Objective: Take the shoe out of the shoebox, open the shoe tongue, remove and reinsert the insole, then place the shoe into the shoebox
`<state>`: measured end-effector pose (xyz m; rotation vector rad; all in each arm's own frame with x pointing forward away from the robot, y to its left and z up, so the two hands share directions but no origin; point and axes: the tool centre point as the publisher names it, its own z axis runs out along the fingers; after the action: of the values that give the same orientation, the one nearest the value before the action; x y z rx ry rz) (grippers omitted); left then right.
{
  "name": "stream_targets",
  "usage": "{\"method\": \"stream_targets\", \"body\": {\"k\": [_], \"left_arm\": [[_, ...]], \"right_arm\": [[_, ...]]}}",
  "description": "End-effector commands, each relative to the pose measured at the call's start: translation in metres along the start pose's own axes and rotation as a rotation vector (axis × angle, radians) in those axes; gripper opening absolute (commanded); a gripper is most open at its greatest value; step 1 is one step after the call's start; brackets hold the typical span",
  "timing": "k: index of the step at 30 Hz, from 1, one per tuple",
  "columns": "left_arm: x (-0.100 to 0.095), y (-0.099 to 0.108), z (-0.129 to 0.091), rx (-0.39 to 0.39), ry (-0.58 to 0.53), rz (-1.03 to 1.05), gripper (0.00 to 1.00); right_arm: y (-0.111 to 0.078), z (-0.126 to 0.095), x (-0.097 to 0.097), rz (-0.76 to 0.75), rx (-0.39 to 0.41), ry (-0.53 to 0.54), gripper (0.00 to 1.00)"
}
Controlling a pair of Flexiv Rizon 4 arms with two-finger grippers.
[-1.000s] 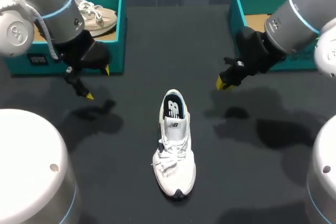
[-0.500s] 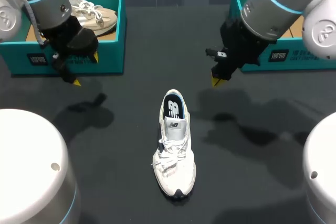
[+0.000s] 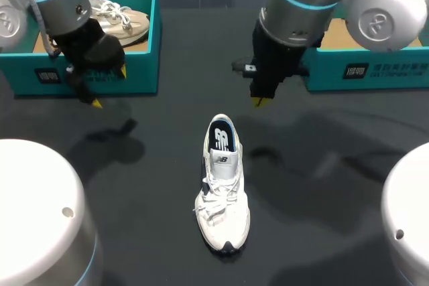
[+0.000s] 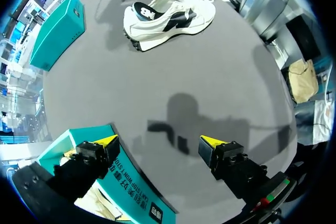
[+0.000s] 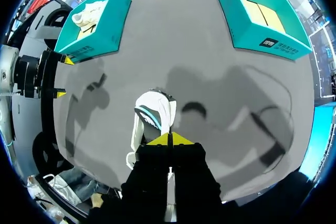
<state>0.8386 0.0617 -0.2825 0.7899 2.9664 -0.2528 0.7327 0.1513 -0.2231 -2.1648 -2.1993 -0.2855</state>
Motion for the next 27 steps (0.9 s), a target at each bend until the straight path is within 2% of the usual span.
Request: {"method": "stream_targets", "body": {"k": [1,6,9,20,27], "left_arm": [[-0.008,0.009,-0.006,0.026,0.015,0.033,1.0],[-0.013,0.013,-0.01,0.061,0.044,0.106,1.0],[-0.013,0.013,-0.011,0.073,0.054,0.125,1.0],[-0.013,0.013,-0.011,0.073,0.054,0.125,1.0],[-0.013,0.013,-0.011,0.073,0.054,0.125,1.0]], "right_arm": [[-0.011,0.009,0.022,0.023,-0.04,-0.205,0.0],[-0.012,0.025,0.034,0.058,-0.037,-0.208,0.0],[-0.013,0.033,0.04,0.117,-0.014,-0.253,0.0],[-0.013,0.033,0.04,0.117,-0.014,-0.253,0.0],[-0.008,0.06,0.056,0.124,-0.113,-0.293,0.0]]}}
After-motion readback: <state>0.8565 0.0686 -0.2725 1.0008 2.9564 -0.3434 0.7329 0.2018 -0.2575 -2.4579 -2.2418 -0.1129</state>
